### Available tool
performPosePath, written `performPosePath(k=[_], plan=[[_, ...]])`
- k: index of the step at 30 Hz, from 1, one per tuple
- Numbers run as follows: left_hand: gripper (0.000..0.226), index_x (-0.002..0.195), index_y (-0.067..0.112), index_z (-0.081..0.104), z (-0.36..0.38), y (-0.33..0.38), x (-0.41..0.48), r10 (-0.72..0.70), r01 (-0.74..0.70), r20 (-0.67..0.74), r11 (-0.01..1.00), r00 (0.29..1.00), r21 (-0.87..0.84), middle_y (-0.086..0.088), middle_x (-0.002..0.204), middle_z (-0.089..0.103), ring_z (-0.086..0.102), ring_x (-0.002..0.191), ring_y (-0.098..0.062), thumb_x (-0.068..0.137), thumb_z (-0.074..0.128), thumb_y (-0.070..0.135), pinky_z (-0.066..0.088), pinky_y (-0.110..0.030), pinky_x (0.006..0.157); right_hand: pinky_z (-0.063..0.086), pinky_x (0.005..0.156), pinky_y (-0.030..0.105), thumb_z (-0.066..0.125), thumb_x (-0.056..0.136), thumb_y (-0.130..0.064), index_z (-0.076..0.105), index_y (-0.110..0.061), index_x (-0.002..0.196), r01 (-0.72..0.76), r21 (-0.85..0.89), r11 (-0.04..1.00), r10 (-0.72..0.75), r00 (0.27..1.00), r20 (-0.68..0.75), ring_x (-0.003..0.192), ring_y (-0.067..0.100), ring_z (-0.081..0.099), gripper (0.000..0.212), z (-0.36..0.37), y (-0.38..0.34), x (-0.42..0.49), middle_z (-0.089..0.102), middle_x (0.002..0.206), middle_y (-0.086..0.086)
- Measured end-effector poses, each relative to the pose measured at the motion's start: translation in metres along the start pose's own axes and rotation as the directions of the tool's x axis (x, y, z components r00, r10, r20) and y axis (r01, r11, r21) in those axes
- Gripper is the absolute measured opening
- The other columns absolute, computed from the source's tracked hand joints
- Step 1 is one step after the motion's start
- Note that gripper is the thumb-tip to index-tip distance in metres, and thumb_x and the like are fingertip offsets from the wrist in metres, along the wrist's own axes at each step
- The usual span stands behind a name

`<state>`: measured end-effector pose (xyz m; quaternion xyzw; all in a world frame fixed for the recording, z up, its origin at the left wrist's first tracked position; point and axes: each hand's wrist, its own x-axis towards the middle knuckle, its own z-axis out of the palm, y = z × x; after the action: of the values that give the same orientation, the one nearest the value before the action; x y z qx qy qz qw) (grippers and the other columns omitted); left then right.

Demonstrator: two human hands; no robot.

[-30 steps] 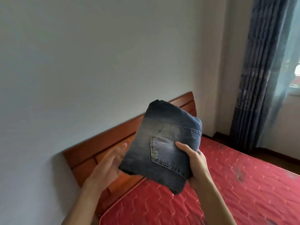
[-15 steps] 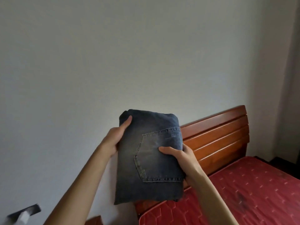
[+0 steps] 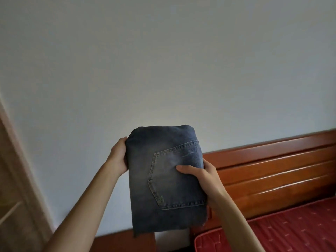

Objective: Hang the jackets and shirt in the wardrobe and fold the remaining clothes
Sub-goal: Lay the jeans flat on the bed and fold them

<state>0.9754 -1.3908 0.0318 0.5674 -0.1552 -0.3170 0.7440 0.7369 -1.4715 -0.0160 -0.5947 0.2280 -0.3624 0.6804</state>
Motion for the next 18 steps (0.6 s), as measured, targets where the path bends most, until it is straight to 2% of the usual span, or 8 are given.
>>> performPosePath(k=[4, 8, 11, 14, 16, 18], plan=[[0.049, 0.12, 0.013, 0.062, -0.087, -0.004, -0.005, 0.006, -0.005, -0.047, 1.0, 0.999, 0.01, -0.01, 0.114, 0.071, 0.067, 0.108, -0.024, 0.101, 0.041, 0.054, 0.054, -0.037, 0.08, 0.062, 0.075, 0.043, 0.085, 0.069, -0.012, 0.069, -0.01, 0.107, -0.043, 0.052, 0.998, 0.041, 0.998, 0.045, 0.085, 0.025, 0.075, 0.041, 0.068, 0.027, 0.013, 0.078, 0.095, 0.005], [0.054, 0.116, 0.017, 0.072, -0.162, -0.014, -0.028, -0.02, 0.028, -0.045, 0.982, 0.999, 0.185, -0.006, 0.11, 0.076, 0.072, 0.103, -0.023, 0.094, 0.05, 0.061, 0.054, -0.039, 0.095, 0.061, 0.067, 0.038, 0.083, 0.07, -0.011, 0.068, -0.008, 0.107, -0.116, 0.117, 0.986, 0.1, 0.986, 0.131, 0.082, 0.027, 0.075, 0.04, 0.143, 0.055, 0.028, 0.078, 0.093, 0.007], [0.049, 0.112, 0.018, 0.073, -0.211, -0.018, -0.045, 0.012, 0.025, -0.15, 0.97, 0.989, 0.241, -0.004, 0.103, 0.077, 0.074, 0.096, -0.021, 0.089, 0.06, 0.059, 0.056, -0.037, 0.091, 0.06, 0.061, 0.034, 0.081, 0.073, -0.013, 0.067, -0.006, 0.106, -0.191, 0.138, 0.972, 0.156, 0.961, 0.23, 0.08, 0.027, 0.076, 0.036, 0.196, 0.069, 0.04, 0.078, 0.091, 0.009], [0.048, 0.113, 0.023, 0.071, -0.255, -0.019, -0.057, 0.071, -0.006, -0.275, 0.973, 0.959, 0.232, 0.001, 0.102, 0.077, 0.074, 0.094, -0.018, 0.08, 0.071, 0.058, 0.057, -0.036, 0.089, 0.06, 0.071, 0.041, 0.077, 0.078, -0.015, 0.067, -0.003, 0.109, -0.258, 0.137, 0.956, 0.194, 0.912, 0.36, 0.086, 0.032, 0.075, 0.035, 0.247, 0.085, 0.053, 0.077, 0.096, 0.013], [0.039, 0.109, 0.025, 0.072, -0.288, -0.015, -0.062, 0.16, -0.062, -0.398, 0.967, 0.903, 0.247, 0.006, 0.1, 0.078, 0.074, 0.09, -0.012, 0.081, 0.073, 0.053, 0.057, -0.029, 0.078, 0.059, 0.077, 0.044, 0.075, 0.08, -0.017, 0.067, -0.002, 0.112, -0.303, 0.132, 0.944, 0.215, 0.867, 0.45, 0.09, 0.034, 0.074, 0.036, 0.284, 0.098, 0.062, 0.076, 0.1, 0.016], [0.039, 0.108, 0.026, 0.072, -0.323, -0.01, -0.064, 0.237, -0.103, -0.506, 0.955, 0.829, 0.279, 0.007, 0.1, 0.077, 0.074, 0.09, -0.011, 0.08, 0.074, 0.053, 0.058, -0.027, 0.078, 0.058, 0.083, 0.048, 0.073, 0.08, -0.018, 0.067, 0.0, 0.114, -0.377, 0.114, 0.919, 0.258, 0.796, 0.547, 0.095, 0.037, 0.072, 0.039, 0.323, 0.111, 0.069, 0.075, 0.104, 0.019]])
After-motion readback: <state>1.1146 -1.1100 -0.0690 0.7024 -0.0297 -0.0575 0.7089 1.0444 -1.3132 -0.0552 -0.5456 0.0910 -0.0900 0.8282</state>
